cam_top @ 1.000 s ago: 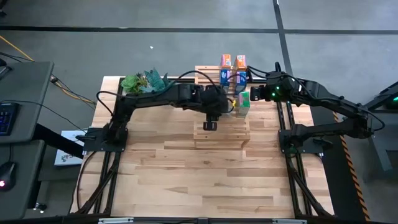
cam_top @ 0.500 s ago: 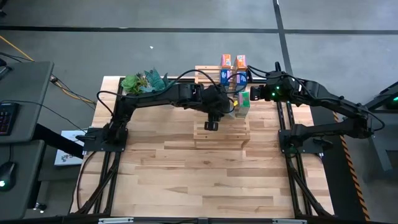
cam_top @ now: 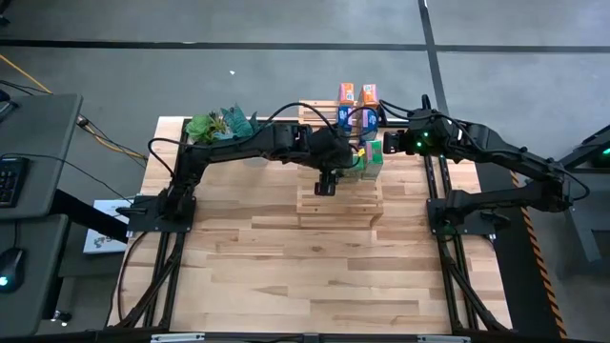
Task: Stack cereal on shelf
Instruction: Put the bottom left green cereal box on the shelf
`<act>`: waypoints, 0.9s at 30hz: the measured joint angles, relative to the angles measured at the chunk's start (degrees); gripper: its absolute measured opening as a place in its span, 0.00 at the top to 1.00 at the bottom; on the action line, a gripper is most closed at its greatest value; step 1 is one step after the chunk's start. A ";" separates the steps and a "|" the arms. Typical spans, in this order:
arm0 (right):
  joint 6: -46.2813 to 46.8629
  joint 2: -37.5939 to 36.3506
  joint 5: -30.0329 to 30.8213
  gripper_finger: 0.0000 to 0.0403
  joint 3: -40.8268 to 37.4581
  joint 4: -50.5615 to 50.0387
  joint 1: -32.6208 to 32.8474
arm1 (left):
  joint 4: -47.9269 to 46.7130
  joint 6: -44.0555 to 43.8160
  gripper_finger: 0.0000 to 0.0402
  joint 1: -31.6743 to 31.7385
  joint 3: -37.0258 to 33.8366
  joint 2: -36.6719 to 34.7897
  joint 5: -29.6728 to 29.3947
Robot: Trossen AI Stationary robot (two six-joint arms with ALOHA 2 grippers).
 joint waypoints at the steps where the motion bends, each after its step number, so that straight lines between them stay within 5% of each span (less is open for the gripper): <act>1: 0.00 0.00 0.01 1.00 0.00 0.00 0.00 | -0.02 -0.01 0.36 -0.01 0.00 -0.17 0.03; 18: 0.00 0.09 0.00 1.00 0.02 0.46 0.02 | -1.95 -6.09 0.39 0.02 3.21 -8.80 0.33; 22: -0.05 0.09 0.00 1.00 0.02 0.46 0.02 | -2.03 -10.40 0.54 0.38 3.17 -11.74 5.16; 27: -0.65 0.09 0.01 1.00 0.02 0.44 0.01 | -1.58 -11.25 0.89 -0.25 3.17 -12.54 6.95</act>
